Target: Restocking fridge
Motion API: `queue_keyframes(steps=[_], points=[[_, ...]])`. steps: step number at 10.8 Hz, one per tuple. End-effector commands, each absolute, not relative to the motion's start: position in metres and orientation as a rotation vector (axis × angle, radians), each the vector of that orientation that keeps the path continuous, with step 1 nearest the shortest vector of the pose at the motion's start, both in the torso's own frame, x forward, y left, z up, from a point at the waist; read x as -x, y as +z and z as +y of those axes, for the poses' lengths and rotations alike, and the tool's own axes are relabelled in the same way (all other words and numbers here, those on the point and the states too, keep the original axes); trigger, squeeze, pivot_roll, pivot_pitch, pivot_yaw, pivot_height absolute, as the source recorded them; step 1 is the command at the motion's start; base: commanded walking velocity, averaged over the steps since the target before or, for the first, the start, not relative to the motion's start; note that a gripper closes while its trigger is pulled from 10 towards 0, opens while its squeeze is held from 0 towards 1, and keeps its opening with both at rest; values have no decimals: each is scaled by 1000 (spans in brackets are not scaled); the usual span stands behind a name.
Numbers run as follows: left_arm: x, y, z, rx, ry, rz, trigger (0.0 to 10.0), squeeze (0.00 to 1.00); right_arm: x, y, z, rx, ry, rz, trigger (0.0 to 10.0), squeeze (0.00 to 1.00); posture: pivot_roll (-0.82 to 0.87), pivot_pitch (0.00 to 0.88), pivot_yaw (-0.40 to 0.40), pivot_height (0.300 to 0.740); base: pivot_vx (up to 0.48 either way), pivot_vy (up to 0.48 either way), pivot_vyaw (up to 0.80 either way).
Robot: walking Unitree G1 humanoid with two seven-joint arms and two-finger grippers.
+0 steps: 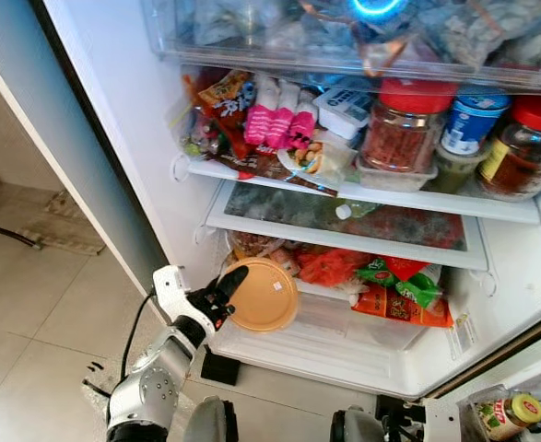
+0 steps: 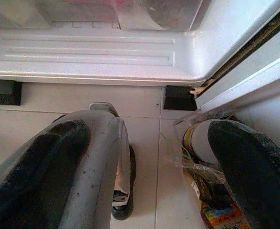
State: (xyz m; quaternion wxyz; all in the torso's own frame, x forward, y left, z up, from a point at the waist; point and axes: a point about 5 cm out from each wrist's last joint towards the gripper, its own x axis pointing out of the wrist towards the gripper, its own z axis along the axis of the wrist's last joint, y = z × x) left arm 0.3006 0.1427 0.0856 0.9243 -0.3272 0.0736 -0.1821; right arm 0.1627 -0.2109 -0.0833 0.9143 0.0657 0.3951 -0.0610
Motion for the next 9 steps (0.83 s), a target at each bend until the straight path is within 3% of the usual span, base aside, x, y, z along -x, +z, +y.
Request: queue_keyframes(steps=[1, 3, 9], points=[[-303, 86, 140, 691, -398, 155, 10000, 0, -140, -95, -206, -147, -137, 907, 10000, 0, 13, 154, 36, 635, 240, 0, 0], [-304, 88, 138, 692, -408, 152, 10000, 0, -140, -95, -205, -149, -135, 908, 10000, 0, 11, 154, 36, 635, 0, 0, 0], [-309, 93, 133, 696, -431, 137, 10000, 0, -139, -95, -204, -152, -130, 909, 10000, 0, 10, 155, 36, 635, 264, 0, 0]])
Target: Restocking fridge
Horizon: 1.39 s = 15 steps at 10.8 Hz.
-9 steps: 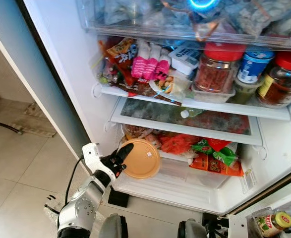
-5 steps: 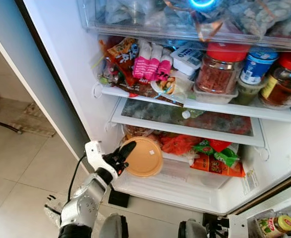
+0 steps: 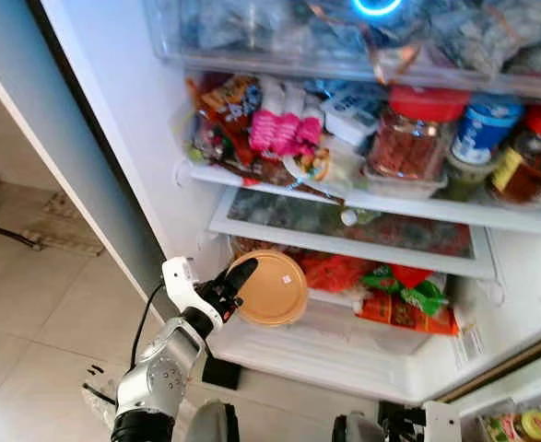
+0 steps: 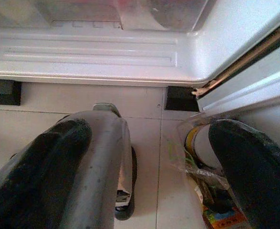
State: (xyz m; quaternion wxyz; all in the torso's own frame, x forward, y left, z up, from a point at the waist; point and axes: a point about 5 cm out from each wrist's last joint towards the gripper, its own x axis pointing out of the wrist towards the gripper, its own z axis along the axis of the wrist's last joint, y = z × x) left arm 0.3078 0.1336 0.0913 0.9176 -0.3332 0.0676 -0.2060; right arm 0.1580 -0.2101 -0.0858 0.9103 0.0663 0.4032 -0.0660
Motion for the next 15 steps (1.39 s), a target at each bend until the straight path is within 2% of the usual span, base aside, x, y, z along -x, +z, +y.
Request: queue_keyframes(steps=[1, 12, 15], points=[[-310, 93, 133, 698, -433, 135, 10000, 0, -139, -95, -204, -153, -129, 910, 10000, 0, 10, 155, 36, 635, 285, 0, 0], [-310, 94, 129, 703, -470, 139, 10000, 0, -139, -96, -203, -149, -120, 919, 10000, 0, 14, 151, 35, 635, 292, 0, 0], [-310, 94, 126, 712, -498, 147, 10000, 0, -139, -96, -202, -148, -111, 925, 10000, 0, 13, 149, 36, 635, 294, 0, -581]])
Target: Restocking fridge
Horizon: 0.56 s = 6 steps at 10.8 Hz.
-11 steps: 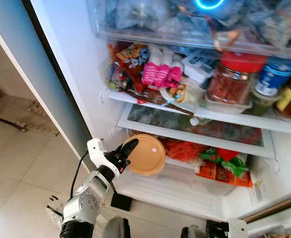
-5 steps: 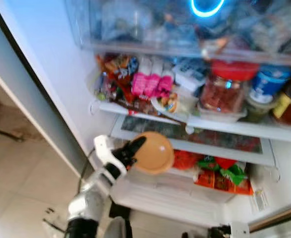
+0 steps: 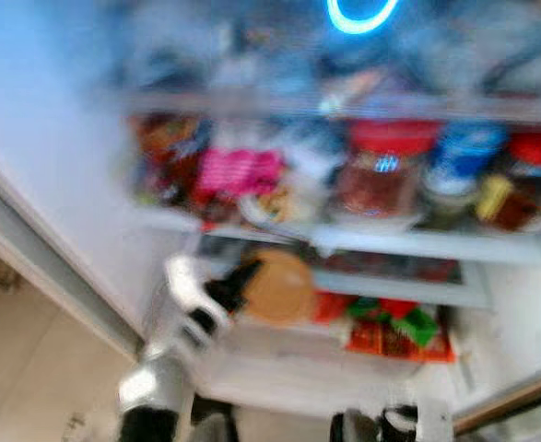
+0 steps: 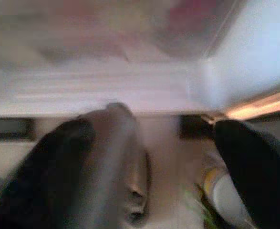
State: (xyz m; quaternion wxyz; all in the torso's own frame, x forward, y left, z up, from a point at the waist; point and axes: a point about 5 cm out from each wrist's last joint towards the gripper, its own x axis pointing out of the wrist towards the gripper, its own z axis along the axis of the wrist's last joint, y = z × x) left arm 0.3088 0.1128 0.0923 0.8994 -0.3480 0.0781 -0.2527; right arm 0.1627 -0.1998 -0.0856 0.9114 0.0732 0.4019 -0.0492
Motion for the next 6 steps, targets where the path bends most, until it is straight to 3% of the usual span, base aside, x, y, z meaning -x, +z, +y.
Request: queue_keyframes(steps=[1, 6], points=[[-309, 95, 124, 717, -525, 152, 10000, 0, -139, -96, -202, -152, -112, 917, 10000, 0, 14, 149, 36, 635, 0, 0, 0], [-312, 99, 131, 842, -469, 112, 10000, 0, -139, -96, -202, -148, -114, 915, 10000, 0, 12, 147, 37, 635, 0, 0, 0]])
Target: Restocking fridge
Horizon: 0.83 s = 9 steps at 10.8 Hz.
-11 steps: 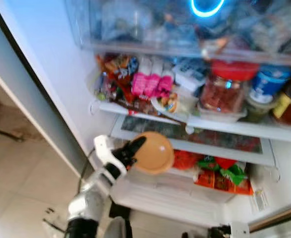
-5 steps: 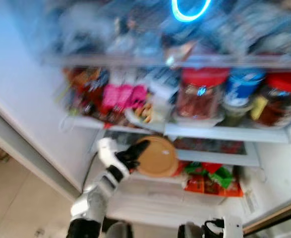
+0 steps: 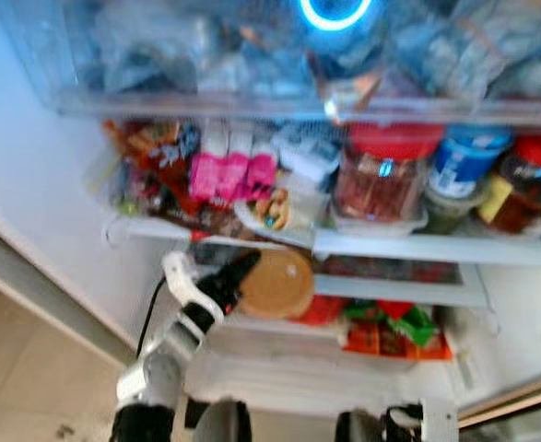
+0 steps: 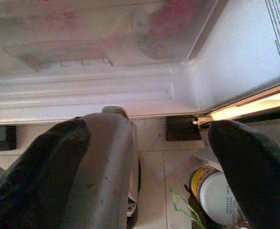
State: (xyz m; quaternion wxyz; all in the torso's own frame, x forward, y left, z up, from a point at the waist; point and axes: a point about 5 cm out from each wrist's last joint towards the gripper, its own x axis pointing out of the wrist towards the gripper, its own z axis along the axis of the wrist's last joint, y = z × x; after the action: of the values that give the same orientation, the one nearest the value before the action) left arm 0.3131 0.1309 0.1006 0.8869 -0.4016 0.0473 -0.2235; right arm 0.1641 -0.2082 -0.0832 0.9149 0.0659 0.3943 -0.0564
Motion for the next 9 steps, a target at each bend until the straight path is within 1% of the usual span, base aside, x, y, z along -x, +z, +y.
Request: queue_keyframes(steps=[1, 3, 5, 6, 9], points=[[-316, 100, 136, 925, -421, 90, 10000, 0, -139, -96, -202, -148, -114, 915, 10000, 0, 12, 147, 37, 635, 0, 0, 0], [-322, 98, 146, 1012, -341, 50, 10000, 0, -139, -96, -202, -148, -112, 914, 10000, 0, 5, 147, 33, 635, 0, 0, 0], [-329, 93, 150, 1046, -275, 45, 10000, 0, -139, -95, -203, -147, -110, 913, 10000, 0, 1, 148, 30, 635, 0, 0, 0], [-339, 94, 149, 1015, -234, 44, 10000, 0, -139, -95, -204, -145, -113, 912, 10000, 0, -15, 154, 24, 635, 0, 0, 0], [-360, 108, 145, 922, -200, 12, 10000, 0, -137, -95, -208, -140, -121, 913, 10000, 0, -37, 163, 19, 635, 0, 0, 0]])
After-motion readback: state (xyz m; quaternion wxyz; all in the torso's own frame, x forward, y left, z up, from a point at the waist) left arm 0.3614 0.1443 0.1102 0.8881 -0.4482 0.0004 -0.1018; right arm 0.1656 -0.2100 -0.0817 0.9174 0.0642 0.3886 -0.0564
